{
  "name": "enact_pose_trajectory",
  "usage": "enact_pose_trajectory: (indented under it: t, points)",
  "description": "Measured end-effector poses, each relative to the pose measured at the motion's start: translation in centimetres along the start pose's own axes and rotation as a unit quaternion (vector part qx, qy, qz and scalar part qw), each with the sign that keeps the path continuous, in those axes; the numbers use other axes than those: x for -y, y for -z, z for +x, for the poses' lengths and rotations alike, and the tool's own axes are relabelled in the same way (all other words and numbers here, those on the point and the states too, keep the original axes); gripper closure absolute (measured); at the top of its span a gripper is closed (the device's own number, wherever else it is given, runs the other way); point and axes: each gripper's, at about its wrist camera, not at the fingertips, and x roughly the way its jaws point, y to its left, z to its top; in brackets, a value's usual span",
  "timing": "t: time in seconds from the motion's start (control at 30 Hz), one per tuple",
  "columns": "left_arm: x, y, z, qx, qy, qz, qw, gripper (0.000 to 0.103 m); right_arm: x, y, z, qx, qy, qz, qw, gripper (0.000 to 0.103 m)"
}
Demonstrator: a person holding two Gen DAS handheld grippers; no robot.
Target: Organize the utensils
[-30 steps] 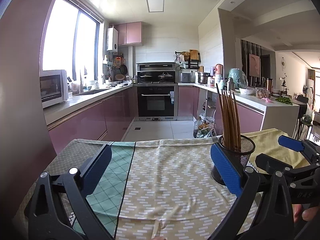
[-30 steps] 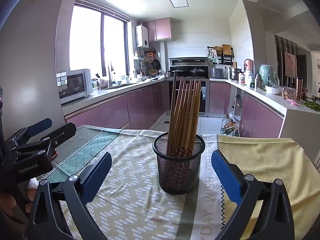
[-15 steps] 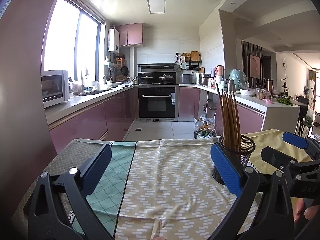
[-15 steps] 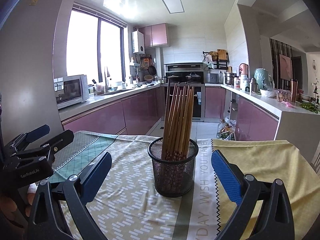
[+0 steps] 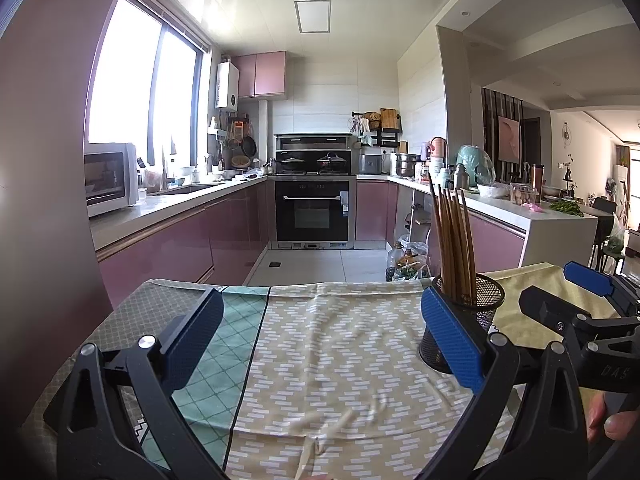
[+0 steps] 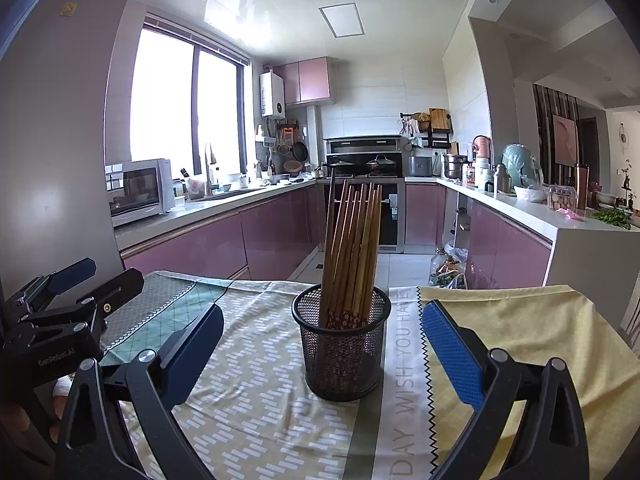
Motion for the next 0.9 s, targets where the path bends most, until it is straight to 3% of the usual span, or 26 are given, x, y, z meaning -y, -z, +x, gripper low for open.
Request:
enact_pose_trajectory:
  t: [0.9]
  points:
    - [0.26, 0.07, -0.07, 0.003, 0.002, -0.003, 1.0000, 0.006, -0.21, 0.01, -0.09, 0.002, -0.002, 0.001, 1.000, 0.007]
